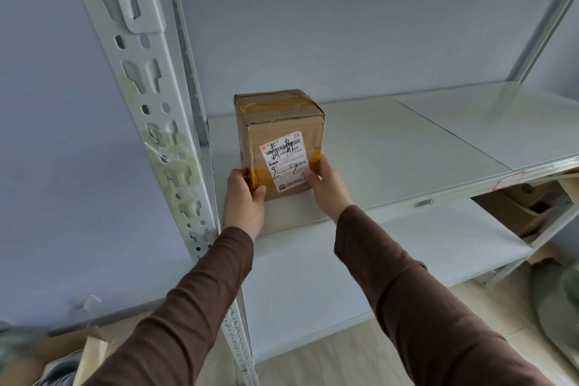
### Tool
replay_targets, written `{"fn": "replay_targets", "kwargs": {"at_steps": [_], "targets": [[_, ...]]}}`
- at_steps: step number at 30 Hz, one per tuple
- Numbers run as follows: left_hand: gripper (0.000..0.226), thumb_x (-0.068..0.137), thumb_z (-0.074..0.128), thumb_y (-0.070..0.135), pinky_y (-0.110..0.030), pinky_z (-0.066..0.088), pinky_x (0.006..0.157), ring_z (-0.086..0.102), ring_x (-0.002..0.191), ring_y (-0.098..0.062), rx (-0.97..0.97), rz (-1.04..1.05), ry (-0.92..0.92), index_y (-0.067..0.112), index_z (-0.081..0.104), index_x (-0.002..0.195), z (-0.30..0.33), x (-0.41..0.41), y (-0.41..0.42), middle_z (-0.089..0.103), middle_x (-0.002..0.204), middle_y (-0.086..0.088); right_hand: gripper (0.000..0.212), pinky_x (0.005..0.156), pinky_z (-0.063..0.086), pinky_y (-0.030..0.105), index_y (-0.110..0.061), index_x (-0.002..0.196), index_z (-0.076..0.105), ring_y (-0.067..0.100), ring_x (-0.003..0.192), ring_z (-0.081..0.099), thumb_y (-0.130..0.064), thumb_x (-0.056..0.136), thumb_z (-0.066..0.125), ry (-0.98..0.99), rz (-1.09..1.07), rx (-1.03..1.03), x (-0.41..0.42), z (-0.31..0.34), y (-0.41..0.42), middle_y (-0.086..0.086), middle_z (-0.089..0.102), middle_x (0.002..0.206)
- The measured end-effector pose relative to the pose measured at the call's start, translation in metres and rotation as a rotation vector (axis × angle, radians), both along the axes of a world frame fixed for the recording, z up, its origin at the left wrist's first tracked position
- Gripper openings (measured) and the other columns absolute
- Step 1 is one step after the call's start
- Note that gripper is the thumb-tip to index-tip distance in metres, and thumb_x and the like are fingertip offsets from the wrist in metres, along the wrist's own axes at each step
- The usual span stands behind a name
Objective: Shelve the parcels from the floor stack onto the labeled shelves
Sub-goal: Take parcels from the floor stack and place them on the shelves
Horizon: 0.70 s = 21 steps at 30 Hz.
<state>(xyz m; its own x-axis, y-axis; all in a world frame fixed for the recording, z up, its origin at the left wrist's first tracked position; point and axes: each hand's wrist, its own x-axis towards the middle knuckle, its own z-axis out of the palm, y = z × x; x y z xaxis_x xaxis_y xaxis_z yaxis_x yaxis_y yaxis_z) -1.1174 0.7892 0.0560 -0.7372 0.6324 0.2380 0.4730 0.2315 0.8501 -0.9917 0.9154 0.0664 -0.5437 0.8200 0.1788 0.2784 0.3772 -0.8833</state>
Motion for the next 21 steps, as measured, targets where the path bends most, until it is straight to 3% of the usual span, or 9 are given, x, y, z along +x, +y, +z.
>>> {"fn": "replay_targets", "kwargs": {"at_steps": [5,8,10,12,15,18,21], "targets": [[0.03,0.097,0.062,0.015,-0.047,0.051,0.1,0.061,0.113,-0.029,-0.003,-0.009,-0.038,0.012,0.045,0.121,-0.003,-0.005,0.004,0.058,0.126,-0.01,0.019,0.089,0.053,0.038,-0.007,0.122,0.055,0.025,0.107,0.064,-0.015,0.105,0.05,0.004,-0.008,-0.024,-0.003,0.0,0.003,0.003,0.067,0.116],[0.045,0.098,0.062,0.014,-0.037,0.043,0.11,0.053,0.129,-0.029,0.01,-0.008,-0.089,0.011,0.041,0.137,0.0,-0.001,0.001,0.049,0.14,-0.011,0.039,0.103,0.05,0.043,-0.013,0.143,0.048,0.026,0.123,0.061,-0.02,0.105,0.052,-0.022,-0.032,-0.049,-0.001,-0.002,0.0,0.004,0.064,0.133],[0.065,0.099,0.062,0.014,-0.025,0.027,0.114,0.036,0.144,-0.024,0.022,-0.005,-0.082,0.01,0.026,0.154,0.002,0.006,-0.005,0.032,0.157,-0.011,0.06,0.114,0.04,0.041,-0.02,0.16,0.029,0.027,0.138,0.05,-0.025,0.105,0.053,-0.029,-0.079,-0.078,0.005,-0.002,-0.007,0.009,0.052,0.151],[0.082,0.098,0.063,0.014,-0.021,0.014,0.116,0.018,0.153,-0.021,0.045,-0.018,-0.03,0.01,0.011,0.161,0.003,0.015,-0.011,0.015,0.166,-0.009,0.067,0.113,0.034,0.036,-0.022,0.163,0.018,0.029,0.144,0.041,-0.029,0.105,0.053,-0.061,-0.138,-0.059,0.016,0.0,-0.018,0.014,0.046,0.154],[0.096,0.097,0.066,0.019,-0.024,0.001,0.122,-0.004,0.157,-0.016,0.066,-0.061,0.078,0.012,-0.004,0.162,-0.001,0.034,-0.025,-0.006,0.17,-0.004,0.067,0.116,0.028,0.036,-0.019,0.163,0.019,0.027,0.148,0.029,-0.028,0.105,0.053,-0.104,-0.212,0.081,0.043,0.003,-0.044,0.009,0.04,0.159],[0.097,0.096,0.067,0.019,-0.032,0.002,0.126,-0.009,0.157,-0.017,0.09,-0.151,0.246,0.012,-0.003,0.162,-0.005,0.058,-0.042,-0.009,0.17,-0.006,0.067,0.124,0.021,0.038,-0.019,0.161,0.023,0.024,0.153,0.017,-0.03,0.104,0.056,-0.142,-0.309,0.212,0.076,0.002,-0.078,0.005,0.027,0.167],[0.09,0.098,0.064,0.024,-0.034,0.002,0.127,-0.009,0.157,-0.022,-0.004,-0.346,0.379,0.012,0.001,0.162,-0.013,0.087,-0.06,-0.008,0.17,-0.008,0.07,0.126,0.02,0.041,-0.022,0.161,0.024,0.025,0.155,0.01,-0.036,0.102,0.058,-0.283,-0.437,0.316,0.119,-0.006,-0.123,0.004,0.02,0.169]]}}
